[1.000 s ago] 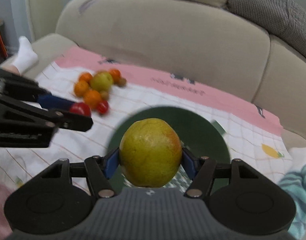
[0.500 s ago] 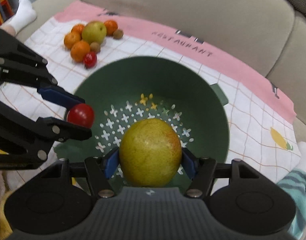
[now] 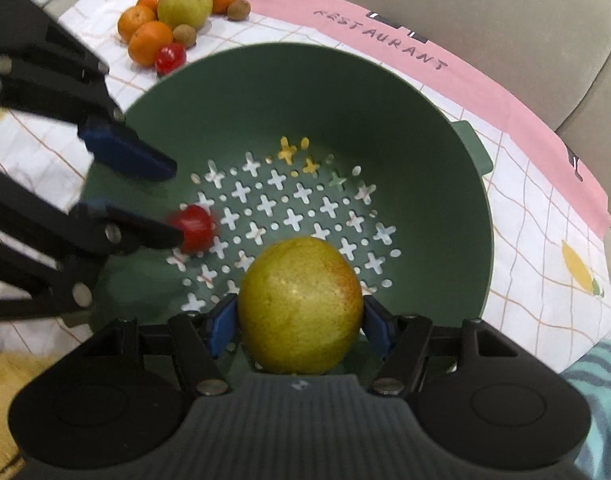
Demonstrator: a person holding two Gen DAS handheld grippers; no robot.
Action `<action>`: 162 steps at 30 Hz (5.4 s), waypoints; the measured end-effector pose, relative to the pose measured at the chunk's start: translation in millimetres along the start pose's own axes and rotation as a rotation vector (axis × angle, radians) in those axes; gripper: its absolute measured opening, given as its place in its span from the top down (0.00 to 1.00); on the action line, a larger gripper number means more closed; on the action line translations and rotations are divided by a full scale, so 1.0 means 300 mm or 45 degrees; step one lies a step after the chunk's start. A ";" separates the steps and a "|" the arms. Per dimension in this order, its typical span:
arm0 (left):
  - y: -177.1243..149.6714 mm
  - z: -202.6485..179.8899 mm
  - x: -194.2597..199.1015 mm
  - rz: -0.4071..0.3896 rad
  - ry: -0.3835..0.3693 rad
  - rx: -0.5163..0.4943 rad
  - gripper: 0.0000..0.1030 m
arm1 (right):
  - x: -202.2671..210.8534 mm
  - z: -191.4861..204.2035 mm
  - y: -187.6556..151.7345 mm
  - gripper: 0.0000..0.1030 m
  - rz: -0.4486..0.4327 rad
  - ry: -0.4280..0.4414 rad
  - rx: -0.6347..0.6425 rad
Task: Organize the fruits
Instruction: 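Carry the pear and tomato into the green colander and release both, then move both open tools back toward the fruit pile, then grasp the second pear with the right tool while the left tool grasps a mandarin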
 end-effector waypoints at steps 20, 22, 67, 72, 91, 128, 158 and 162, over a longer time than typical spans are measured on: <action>-0.003 0.011 0.005 0.003 0.014 0.015 0.66 | -0.018 0.000 -0.001 0.38 0.048 -0.050 0.052; 0.000 0.006 0.005 0.005 0.010 0.013 0.64 | -0.010 -0.005 -0.003 0.38 0.042 -0.045 0.052; -0.220 0.337 0.331 -0.420 0.008 0.606 0.36 | 0.361 0.073 0.044 0.17 -0.501 0.080 -0.407; -0.291 0.460 0.356 -0.519 0.027 0.745 0.36 | 0.363 0.134 0.123 0.17 -0.536 0.134 -0.422; -0.450 0.747 0.174 -0.501 0.042 1.051 0.36 | 0.244 0.331 0.441 0.30 -0.548 0.186 -0.304; -0.315 0.838 -0.074 -0.451 0.023 1.044 0.50 | -0.077 0.301 0.850 0.34 -0.459 0.481 -0.461; -0.336 0.706 0.174 -0.584 0.017 1.044 0.55 | 0.228 0.255 0.646 0.40 -0.624 0.327 -0.440; -0.326 0.635 0.233 -0.596 0.037 0.991 0.55 | 0.287 0.236 0.548 0.40 -0.642 0.320 -0.477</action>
Point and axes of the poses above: each gripper's, at about its wrist camera, not at the fingertips, and x roughly against the way its jaws point, z to its left, y to its top, the point moved 7 cm from there along -x, roughly the way its jaws point, and after that the axes turned 13 degrees about z, right-handed, at the moved point
